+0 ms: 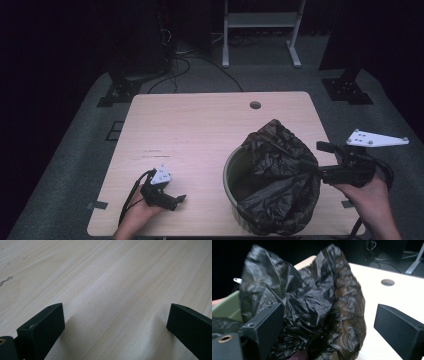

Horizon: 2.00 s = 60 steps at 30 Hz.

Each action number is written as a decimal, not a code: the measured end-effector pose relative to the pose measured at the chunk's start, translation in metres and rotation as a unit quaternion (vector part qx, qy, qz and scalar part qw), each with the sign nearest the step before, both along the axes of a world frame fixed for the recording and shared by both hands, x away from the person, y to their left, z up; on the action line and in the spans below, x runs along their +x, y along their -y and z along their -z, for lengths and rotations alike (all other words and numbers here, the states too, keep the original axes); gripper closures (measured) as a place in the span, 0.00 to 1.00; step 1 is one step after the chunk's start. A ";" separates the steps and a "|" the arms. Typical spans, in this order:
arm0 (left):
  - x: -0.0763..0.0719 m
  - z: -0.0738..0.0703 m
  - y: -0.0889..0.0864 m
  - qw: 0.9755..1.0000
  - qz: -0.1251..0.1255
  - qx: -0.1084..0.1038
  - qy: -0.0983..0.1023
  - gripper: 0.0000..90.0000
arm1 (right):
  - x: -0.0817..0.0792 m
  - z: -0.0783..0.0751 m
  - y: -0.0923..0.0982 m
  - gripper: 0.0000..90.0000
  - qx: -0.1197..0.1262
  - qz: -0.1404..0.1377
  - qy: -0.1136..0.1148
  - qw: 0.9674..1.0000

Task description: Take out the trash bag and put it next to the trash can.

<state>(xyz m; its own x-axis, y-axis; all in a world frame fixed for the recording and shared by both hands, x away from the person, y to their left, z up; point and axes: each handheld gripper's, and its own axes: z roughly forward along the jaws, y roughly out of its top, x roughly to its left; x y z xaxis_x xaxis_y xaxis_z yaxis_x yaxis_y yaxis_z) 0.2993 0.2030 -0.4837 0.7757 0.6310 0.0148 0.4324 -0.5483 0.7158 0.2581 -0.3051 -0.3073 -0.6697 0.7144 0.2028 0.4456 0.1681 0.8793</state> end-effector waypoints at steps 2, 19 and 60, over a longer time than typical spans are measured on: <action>0.000 0.000 0.000 1.000 0.000 0.000 0.000 0.00 | 0.003 0.007 -0.002 0.09 0.000 -0.002 -0.008 1.000; 0.000 0.000 0.000 1.000 0.000 0.000 0.000 0.00 | 0.006 0.023 -0.002 0.60 0.002 -0.023 -0.037 0.999; 0.000 0.000 0.000 1.000 0.000 0.000 0.000 0.00 | 0.004 0.006 0.014 1.00 0.162 -0.017 0.133 0.978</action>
<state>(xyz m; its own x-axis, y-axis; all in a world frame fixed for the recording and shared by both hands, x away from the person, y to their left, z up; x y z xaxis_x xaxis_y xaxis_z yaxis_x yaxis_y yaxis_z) 0.2993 0.2030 -0.4837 0.7761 0.6304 0.0149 0.4320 -0.5488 0.7156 0.2624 -0.3195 -0.3132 -0.7516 0.6182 0.2303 0.1936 -0.1271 0.9728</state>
